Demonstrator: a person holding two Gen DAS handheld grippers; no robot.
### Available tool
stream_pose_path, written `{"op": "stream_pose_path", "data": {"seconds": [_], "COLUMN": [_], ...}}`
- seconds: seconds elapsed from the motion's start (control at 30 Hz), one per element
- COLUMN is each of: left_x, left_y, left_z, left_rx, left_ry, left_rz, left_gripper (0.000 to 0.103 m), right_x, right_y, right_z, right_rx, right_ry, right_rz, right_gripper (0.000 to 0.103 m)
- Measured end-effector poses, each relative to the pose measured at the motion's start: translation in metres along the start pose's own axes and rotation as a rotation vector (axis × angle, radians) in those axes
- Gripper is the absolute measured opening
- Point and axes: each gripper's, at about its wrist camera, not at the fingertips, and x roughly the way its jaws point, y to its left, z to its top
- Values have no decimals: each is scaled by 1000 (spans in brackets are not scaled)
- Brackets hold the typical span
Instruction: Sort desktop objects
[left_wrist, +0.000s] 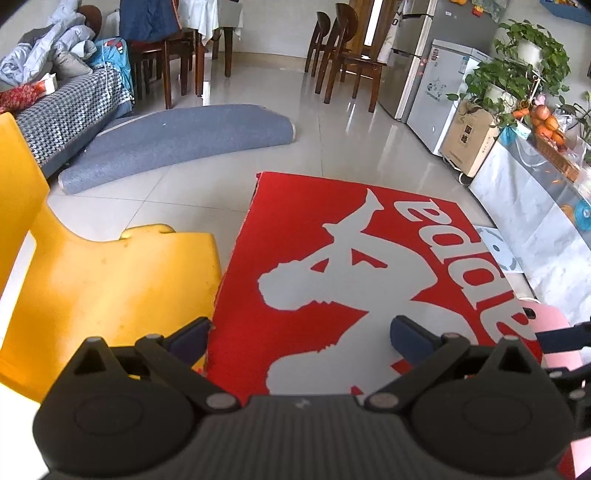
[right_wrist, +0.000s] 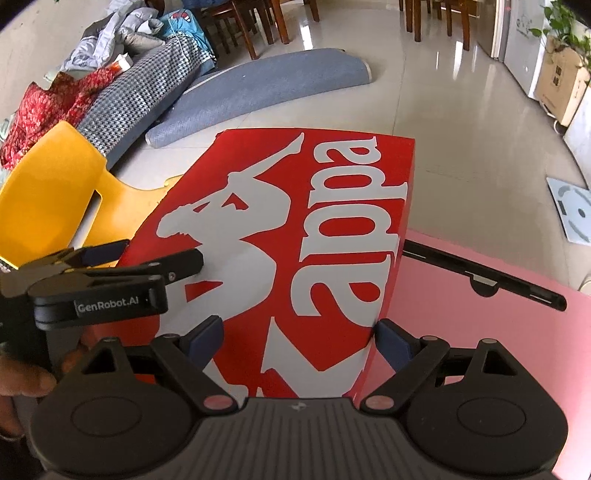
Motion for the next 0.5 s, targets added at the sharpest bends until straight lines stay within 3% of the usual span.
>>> {"op": "stream_pose_path", "data": {"seconds": [0.5], "left_x": [6], "left_y": [6], "left_z": [0], "left_rx": [-16], "left_ry": [19], "left_rz": [4], "left_gripper": [102], "right_x": [-8], "right_y": [-7], "right_z": [-2], "right_rx": [23], "right_ry": [14], "right_rz": [51], "right_gripper": [89]}}
